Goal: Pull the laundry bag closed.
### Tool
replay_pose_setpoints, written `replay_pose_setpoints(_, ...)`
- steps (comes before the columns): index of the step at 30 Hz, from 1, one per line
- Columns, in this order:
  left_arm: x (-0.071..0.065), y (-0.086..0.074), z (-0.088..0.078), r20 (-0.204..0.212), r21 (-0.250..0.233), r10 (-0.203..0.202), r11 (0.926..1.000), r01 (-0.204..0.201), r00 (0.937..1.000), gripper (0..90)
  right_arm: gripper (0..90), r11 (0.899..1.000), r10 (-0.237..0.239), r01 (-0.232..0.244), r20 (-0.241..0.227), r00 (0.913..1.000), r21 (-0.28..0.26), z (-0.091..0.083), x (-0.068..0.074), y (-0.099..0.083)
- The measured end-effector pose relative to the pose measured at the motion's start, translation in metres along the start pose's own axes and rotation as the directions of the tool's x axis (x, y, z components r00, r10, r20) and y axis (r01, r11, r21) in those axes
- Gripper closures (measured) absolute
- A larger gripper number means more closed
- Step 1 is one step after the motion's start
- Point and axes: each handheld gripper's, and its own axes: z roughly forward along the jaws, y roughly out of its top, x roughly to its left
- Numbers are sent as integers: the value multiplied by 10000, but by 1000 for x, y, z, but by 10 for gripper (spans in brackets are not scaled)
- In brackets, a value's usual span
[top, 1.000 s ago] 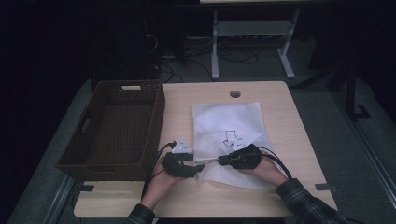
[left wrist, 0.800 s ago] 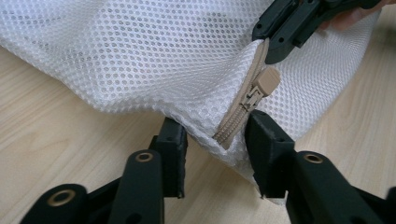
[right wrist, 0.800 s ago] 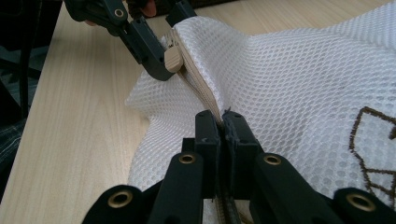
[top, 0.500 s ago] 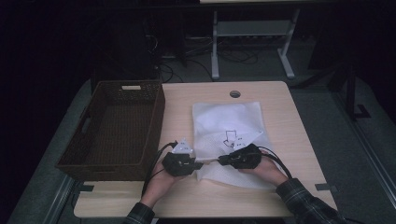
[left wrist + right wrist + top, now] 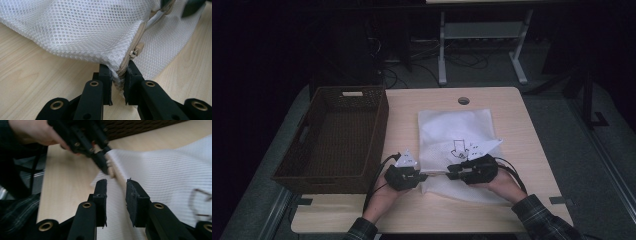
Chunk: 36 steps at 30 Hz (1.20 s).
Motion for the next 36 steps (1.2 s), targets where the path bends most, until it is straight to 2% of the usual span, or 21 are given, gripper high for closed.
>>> replay_pose_setpoints(1, 0, 0, 0, -6, -26, -11, 10000, 11, 10000, 791, 698, 9997, 49, -42, -289, 9996, 256, 8, 5, -1)
replay_pose_setpoints(3, -1, -1, -1, -14, -41, 41, 10000, -41, 10000, 791, 701, 9994, 24, -12, -327, 9995, 354, 10, 6, -1)
replay_pose_setpoints(5, -2, -2, -1, -7, -112, -2, 9999, 2, 10000, 791, 710, 9990, 78, -60, -404, 9992, 448, 22, 9, 1)
replay_pose_setpoints(11, -4, -3, 0, 15, -193, 166, 9997, -166, 9999, 791, 721, 9973, 68, -46, -293, 9995, 733, 36, 9, 1)
replay_pose_setpoints(18, -5, -4, 0, 3, -327, 216, 9992, -216, 9998, 791, 739, 9973, 114, -95, -259, 9996, 729, 42, 7, 2)
replay_pose_setpoints(22, -7, -3, 0, -47, -332, 430, 9985, -431, 9991, 791, 765, 9978, 161, -140, -333, 9993, 644, 44, 7, 3)
replay_pose_setpoints(36, -10, -2, 1, -28, -244, 731, 9970, -731, 9973, 792, 851, 9968, -54, 76, -273, 9996, 793, 51, 9, 5)
